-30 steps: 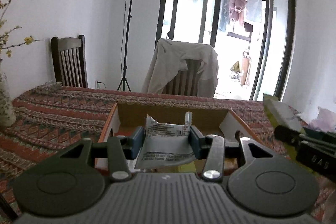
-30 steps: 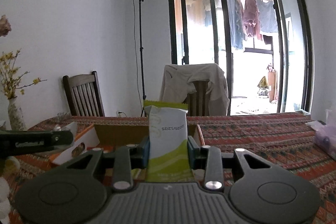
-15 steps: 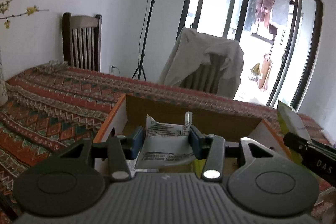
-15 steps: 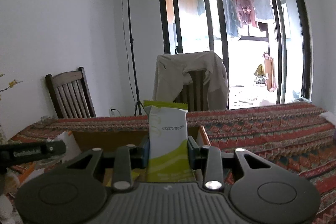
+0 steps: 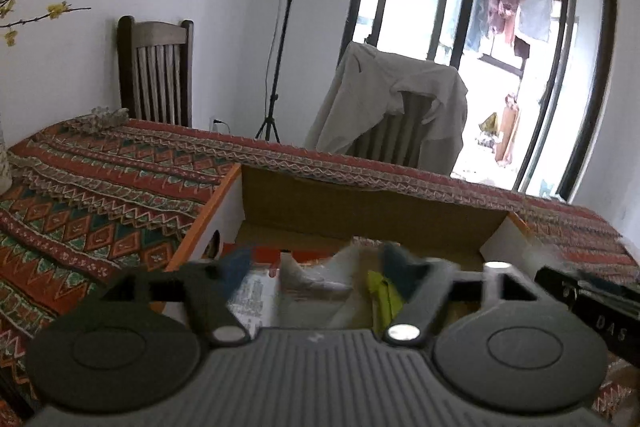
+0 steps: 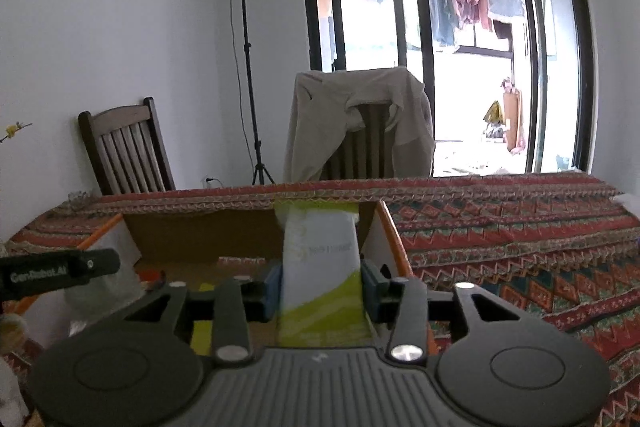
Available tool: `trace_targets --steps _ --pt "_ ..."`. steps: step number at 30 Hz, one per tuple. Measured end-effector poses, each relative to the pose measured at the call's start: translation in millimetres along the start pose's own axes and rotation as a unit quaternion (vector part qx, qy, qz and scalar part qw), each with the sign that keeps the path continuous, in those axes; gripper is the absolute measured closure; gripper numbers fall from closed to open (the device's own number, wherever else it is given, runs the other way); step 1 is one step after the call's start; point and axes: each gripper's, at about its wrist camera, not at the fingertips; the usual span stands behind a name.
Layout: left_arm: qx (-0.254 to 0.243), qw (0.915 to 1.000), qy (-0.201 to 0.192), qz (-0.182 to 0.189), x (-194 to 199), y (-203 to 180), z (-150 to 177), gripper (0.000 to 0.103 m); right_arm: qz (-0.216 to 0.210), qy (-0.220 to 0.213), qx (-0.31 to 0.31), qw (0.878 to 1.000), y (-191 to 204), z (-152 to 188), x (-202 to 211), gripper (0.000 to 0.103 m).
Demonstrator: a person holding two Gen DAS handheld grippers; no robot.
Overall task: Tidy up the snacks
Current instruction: 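Carry both packets over the cardboard box and open both grippers, then move both tools back toward the snack pile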
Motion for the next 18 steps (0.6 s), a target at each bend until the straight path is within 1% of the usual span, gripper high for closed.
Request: trace_targets --steps 1,2,3,4,9,13,18 --pt "0.007 0.9999 -0.008 -0.002 2 2 0 0.0 0.0 0.001 0.0 1.0 0 0 0 0.041" --pt "0.012 0.9998 -0.017 -0.001 3 4 1 0.0 -0.001 0.0 0.0 1.0 0 1 0 0.019" --pt "0.015 0.9996 -0.022 -0.001 5 4 0 0.0 -0.003 0.0 -0.001 1.0 -1 1 1 0.008" --pt "0.017 0.9996 -0.023 -0.001 5 4 0 0.0 -0.003 -0.002 -0.003 1.0 -1 2 2 0.0" --pt "0.018 0.9996 -0.017 -0.017 4 6 -1 0.0 0.0 -0.003 -0.004 1.0 -2 1 6 0.0" --pt "0.028 0.9995 -0.013 -0.011 5 9 -1 0.0 0.009 0.001 -0.001 1.0 -2 2 4 0.0" --pt "0.016 0.9996 -0.022 -0.008 13 4 -2 0.0 0.015 -0.001 -0.002 1.0 -3 0 7 0.0"
Point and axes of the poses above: each gripper's, at about its wrist camera, not at the fingertips, and x roughly against the way its jaws point, y to its left, z to its underside, and after that the axes turned 2 degrees about -y, right-handed
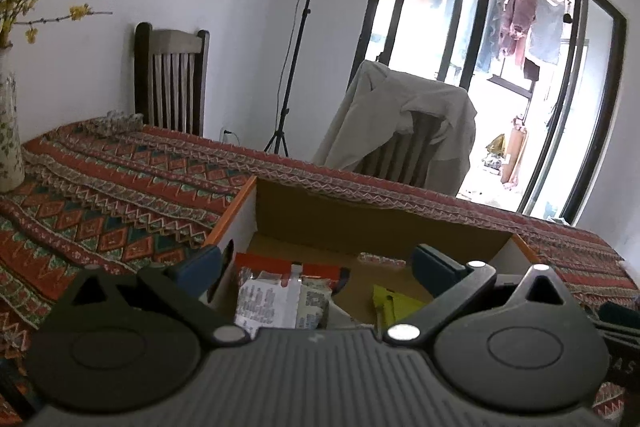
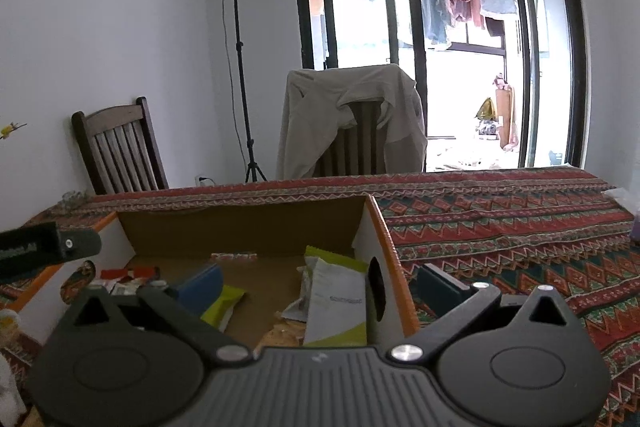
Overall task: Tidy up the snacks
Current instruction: 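Move both tools back toward the snack pile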
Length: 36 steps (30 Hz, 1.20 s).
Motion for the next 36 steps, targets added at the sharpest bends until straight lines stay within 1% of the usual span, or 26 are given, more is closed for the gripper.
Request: trace_targets --steps 3,5,9,14,19,25,32,36 --pt "0.0 1.0 -0.001 -0.002 9 -3 -6 0.0 -0.001 -0.003 -0.001 1.0 -1 -2 4 0.0" --pt "0.009 0.9999 -0.005 -0.001 21 -2 -13 0.0 0.0 -0.007 -0.002 1.0 -2 -6 9 0.0" --pt "0.019 0.9997 -0.013 0.006 44 1 -22 0.0 0.002 -0.024 0.005 1.0 -2 -18 32 0.0" --pt "0.003 0.9998 -0.017 0.012 71 4 -20 0.0 -0.004 -0.036 0.018 0.999 1 -25 62 0.0" --pt "-0.017 0.9996 -0.015 0.017 94 8 -8 0.0 -0.005 -0.033 0.035 0.999 4 -15 84 0.0" --pt "-0.041 0.999 -0.002 0.017 113 20 16 0.0 -0.002 -0.017 0.028 0.999 -4 5 106 0.0" --pt "-0.063 0.9977 0.016 0.022 133 45 51 0.0 0.009 0.004 0.023 1.0 -14 36 131 0.0" --pt "-0.066 0.9975 0.02 0.016 145 61 67 0.0 0.014 0.017 0.021 1.0 -20 53 142 0.0"
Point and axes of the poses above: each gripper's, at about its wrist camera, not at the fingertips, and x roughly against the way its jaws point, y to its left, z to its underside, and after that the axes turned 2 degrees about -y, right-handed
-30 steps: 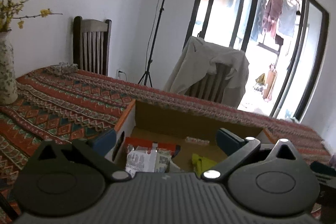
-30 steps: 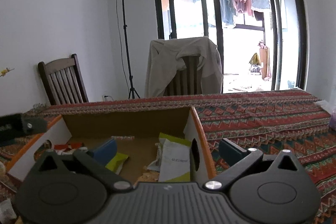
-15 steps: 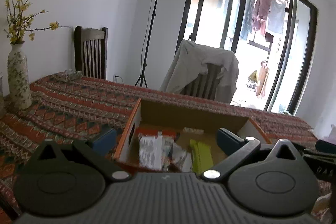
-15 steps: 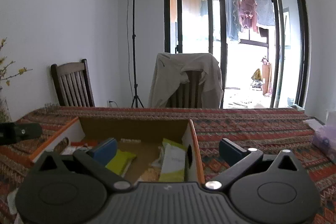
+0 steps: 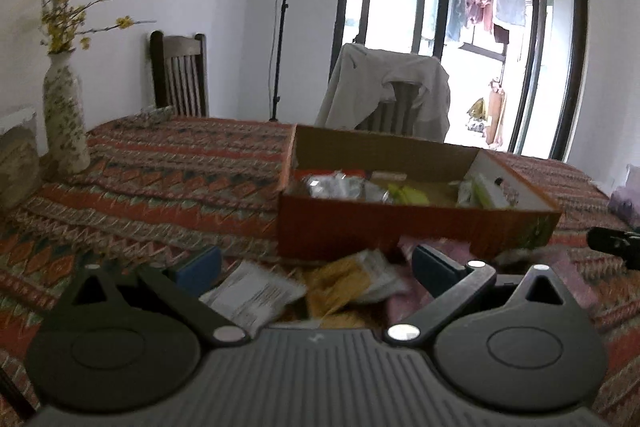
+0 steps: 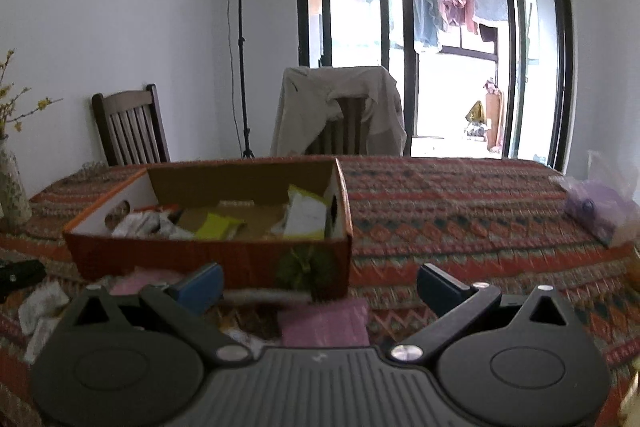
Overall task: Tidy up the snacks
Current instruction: 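Move both tools back toward the snack pile, then lower the right gripper over a yellow-brown cracker packet in the pile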
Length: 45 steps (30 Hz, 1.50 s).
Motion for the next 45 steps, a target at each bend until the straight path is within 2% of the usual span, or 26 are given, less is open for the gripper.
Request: trace_targets --steps 9,19,27,39,45 --pt "0.034 0.9983 0.048 -0.001 -3 22 31 0.0 0.0 0.035 -0.003 0.999 -4 37 18 0.0" --pt "0.024 0.9995 0.023 0.002 2 19 35 0.0 0.001 0.042 -0.022 0.999 -9 53 27 0.0" --pt "0.035 0.999 0.026 0.003 0 22 34 0.0 -0.009 0.048 -0.024 0.998 -7 57 28 0.0" --pt "0.045 0.9984 0.032 0.005 -2 25 35 0.0 -0.001 0.059 -0.029 0.998 -19 62 31 0.0" --pt "0.055 0.9978 0.035 0.009 -4 29 34 0.0 -0.02 0.056 -0.021 0.998 -14 61 31 0.0"
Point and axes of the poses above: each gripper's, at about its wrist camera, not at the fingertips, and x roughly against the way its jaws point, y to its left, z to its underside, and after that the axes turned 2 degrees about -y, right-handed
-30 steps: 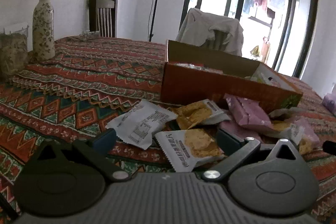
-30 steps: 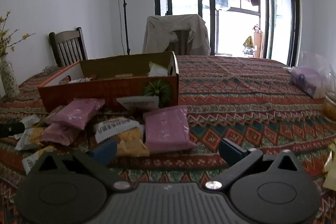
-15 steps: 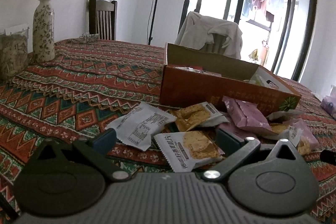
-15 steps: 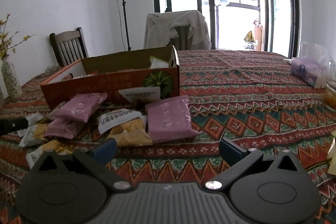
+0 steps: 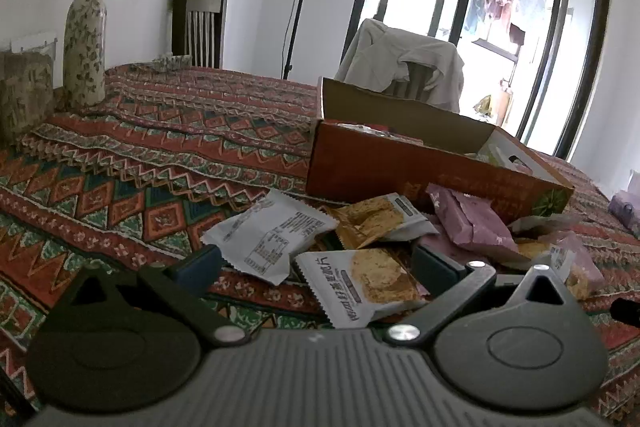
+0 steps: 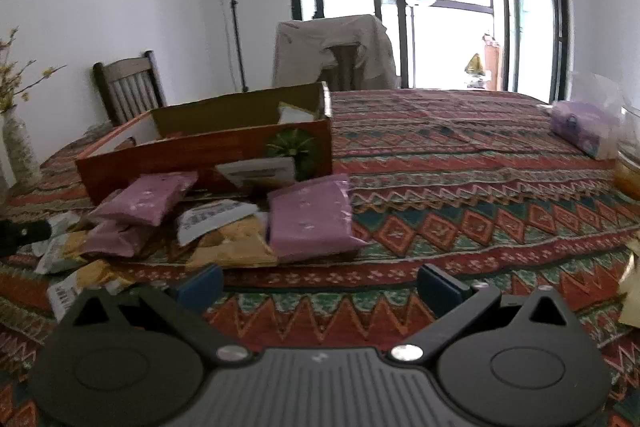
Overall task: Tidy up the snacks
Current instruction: 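Lower the right gripper over a yellow-brown cracker packet in the pile, then grasp the cracker packet with the right gripper while the left grasps a white wrapper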
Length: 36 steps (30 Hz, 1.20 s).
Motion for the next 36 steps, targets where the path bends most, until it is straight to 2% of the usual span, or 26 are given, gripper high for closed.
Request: trace_targets --steps 5,9,11,13,16,19,27,28,29,30,36 --pt "0.008 1.0 0.002 0.004 -1 2 0 0.0 -0.018 0.004 0.022 1.0 17 -9 -11 0.0" --pt "0.009 1.0 0.004 0.004 -1 2 0 0.0 -0.025 -0.002 0.053 0.998 35 -22 -21 0.009" --pt "0.01 0.9999 0.005 0.004 -1 3 0 0.0 -0.031 0.003 0.07 0.997 44 -26 -30 0.027" --pt "0.012 0.9999 0.006 0.003 -2 4 0 0.0 -0.042 0.023 0.085 0.995 52 -29 -43 0.036" --pt "0.015 0.9999 0.007 0.004 -3 4 0 0.0 -0.048 0.04 0.092 0.994 58 -32 -60 0.035" --pt "0.018 0.9998 0.011 0.004 -4 5 0 0.0 -0.032 0.041 0.11 0.993 64 -36 -71 0.033" --pt "0.028 0.9994 0.019 0.005 -7 8 -1 0.0 -0.023 0.034 0.136 0.99 69 -28 -65 0.034" --pt "0.029 0.9994 0.018 0.005 -7 8 -1 0.0 -0.032 0.033 0.132 0.99 67 -28 -62 0.04" --pt "0.029 0.9994 0.018 0.005 -7 8 -1 0.0 -0.044 0.033 0.127 0.99 66 -27 -58 0.055" --pt "0.029 0.9994 0.019 0.005 -7 8 -1 0.0 -0.047 0.034 0.124 0.991 65 -26 -56 0.06" --pt "0.031 0.9993 0.019 0.004 -7 8 -1 0.0 -0.077 0.039 0.101 0.991 57 -26 -49 0.063"
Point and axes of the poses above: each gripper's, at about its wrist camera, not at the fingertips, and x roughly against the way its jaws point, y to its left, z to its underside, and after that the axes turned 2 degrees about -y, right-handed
